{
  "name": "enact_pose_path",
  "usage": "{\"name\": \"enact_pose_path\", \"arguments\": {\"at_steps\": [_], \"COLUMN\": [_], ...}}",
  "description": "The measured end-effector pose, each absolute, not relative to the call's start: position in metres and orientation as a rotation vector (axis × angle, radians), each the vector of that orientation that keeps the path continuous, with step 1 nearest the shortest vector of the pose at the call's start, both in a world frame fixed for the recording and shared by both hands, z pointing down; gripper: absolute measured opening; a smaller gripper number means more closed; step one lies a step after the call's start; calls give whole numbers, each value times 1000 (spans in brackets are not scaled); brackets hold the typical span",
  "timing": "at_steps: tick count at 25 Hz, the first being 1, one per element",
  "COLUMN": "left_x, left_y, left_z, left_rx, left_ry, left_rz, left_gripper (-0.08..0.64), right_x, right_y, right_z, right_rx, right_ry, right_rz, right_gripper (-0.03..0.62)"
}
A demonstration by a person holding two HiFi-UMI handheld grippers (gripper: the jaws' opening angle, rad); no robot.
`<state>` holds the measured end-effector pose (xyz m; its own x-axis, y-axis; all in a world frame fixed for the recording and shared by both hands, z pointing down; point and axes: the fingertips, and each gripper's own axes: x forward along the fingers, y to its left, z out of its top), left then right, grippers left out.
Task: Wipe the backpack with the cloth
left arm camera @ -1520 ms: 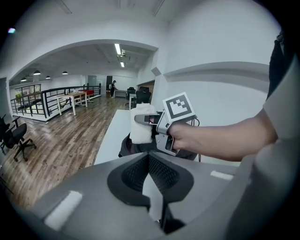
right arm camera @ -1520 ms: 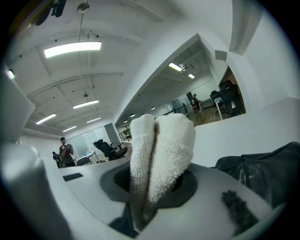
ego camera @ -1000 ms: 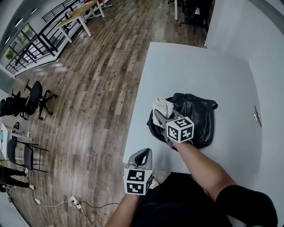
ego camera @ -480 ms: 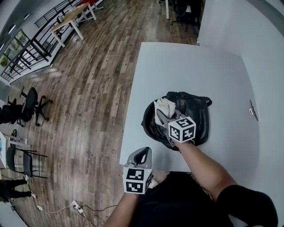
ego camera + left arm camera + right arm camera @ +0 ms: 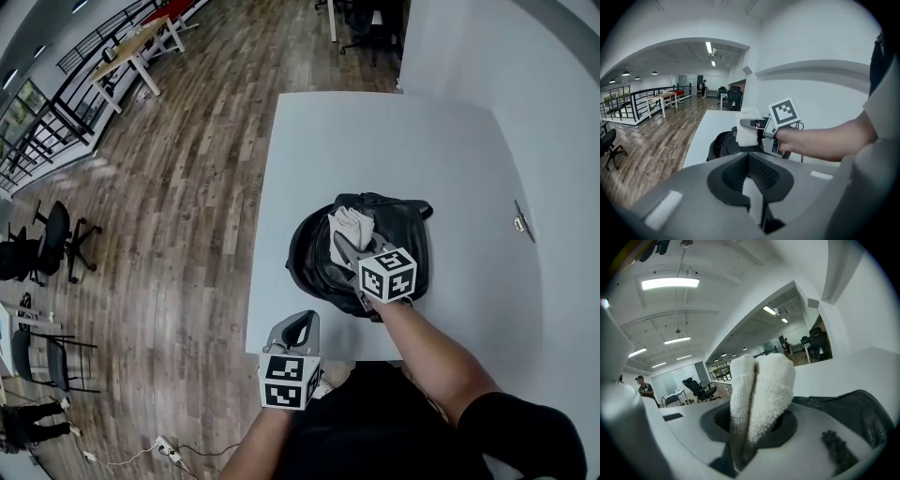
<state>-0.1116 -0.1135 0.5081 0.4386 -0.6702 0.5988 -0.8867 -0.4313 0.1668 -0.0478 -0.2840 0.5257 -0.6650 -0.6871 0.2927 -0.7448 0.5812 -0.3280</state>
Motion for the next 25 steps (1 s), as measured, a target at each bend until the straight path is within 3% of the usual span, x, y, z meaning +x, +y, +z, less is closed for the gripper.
{"name": "enact_pose_path", "arguments": {"at_steps": [25], "left_x": [-61], "left_y": [-112], "left_z": [508], "left_rx": [2346], "left_ry": [-1131], "left_rz": [653], "left_gripper": [8], "right_x": [66], "right_y": [-271], "right_z": [510], "right_rx": [1514], "right_ry": [-2562], "right_rz": [598], "right_gripper": [84]}}
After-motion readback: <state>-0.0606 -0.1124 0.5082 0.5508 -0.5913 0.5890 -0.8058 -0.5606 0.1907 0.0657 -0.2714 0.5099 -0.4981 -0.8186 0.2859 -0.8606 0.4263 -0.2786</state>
